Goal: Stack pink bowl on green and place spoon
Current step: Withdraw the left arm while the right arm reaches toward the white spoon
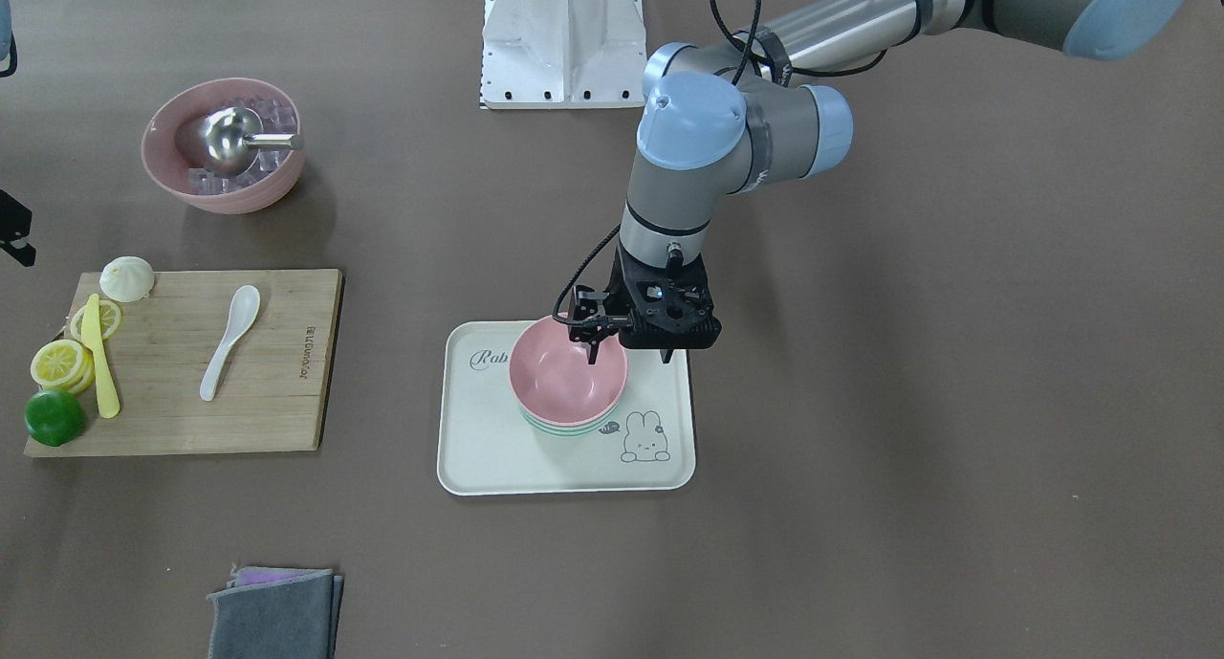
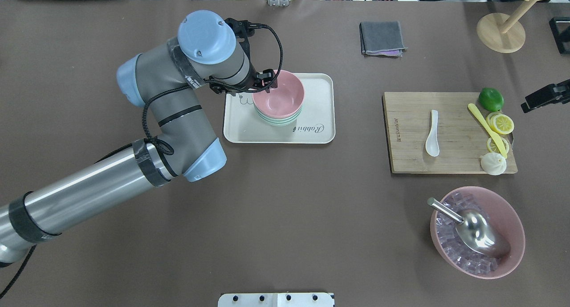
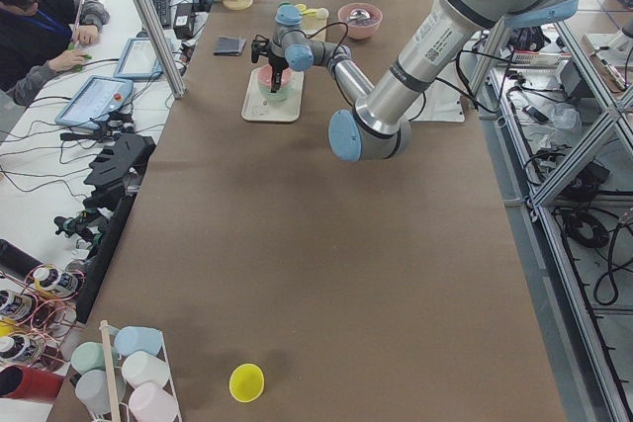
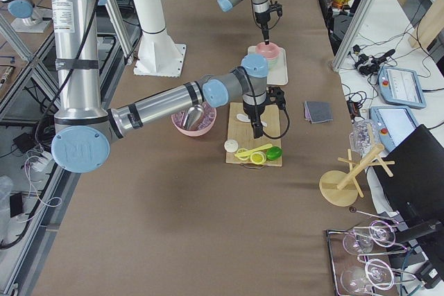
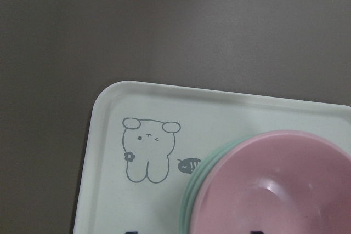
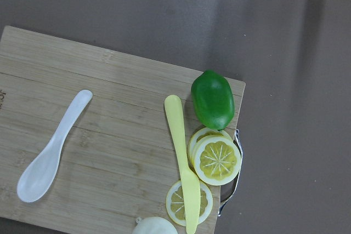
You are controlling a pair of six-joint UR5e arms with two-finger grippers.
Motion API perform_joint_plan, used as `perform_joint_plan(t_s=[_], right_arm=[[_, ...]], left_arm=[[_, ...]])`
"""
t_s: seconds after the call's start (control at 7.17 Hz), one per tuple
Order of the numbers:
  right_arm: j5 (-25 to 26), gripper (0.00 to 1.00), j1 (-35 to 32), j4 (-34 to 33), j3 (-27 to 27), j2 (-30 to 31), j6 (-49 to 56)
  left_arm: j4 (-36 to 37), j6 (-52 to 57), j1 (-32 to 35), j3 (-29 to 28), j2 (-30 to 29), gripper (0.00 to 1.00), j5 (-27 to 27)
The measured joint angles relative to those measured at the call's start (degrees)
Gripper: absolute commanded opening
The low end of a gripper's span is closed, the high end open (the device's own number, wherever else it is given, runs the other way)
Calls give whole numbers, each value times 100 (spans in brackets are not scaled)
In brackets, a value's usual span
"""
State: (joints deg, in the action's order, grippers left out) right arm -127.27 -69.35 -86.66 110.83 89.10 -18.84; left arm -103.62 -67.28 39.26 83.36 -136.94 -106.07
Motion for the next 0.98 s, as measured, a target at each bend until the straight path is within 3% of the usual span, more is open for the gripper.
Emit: perform_joint_plan(t_s=[0.28, 0.56, 0.7, 0.98], right_arm=[[2, 100, 87, 11, 15, -72, -420], [208, 100, 434, 17, 38, -285, -1265], [492, 100, 709, 17, 41, -419, -1798], [868, 99, 1188, 22, 39, -673, -2555]], left_arm=[[329, 1111, 655, 1116, 1025, 98, -935], [1097, 2880, 1597, 2259, 2210, 98, -1642], [1346, 3955, 2182, 2490, 2726, 98, -1924], [1644, 6416, 3547, 2268, 3503, 98, -2264]])
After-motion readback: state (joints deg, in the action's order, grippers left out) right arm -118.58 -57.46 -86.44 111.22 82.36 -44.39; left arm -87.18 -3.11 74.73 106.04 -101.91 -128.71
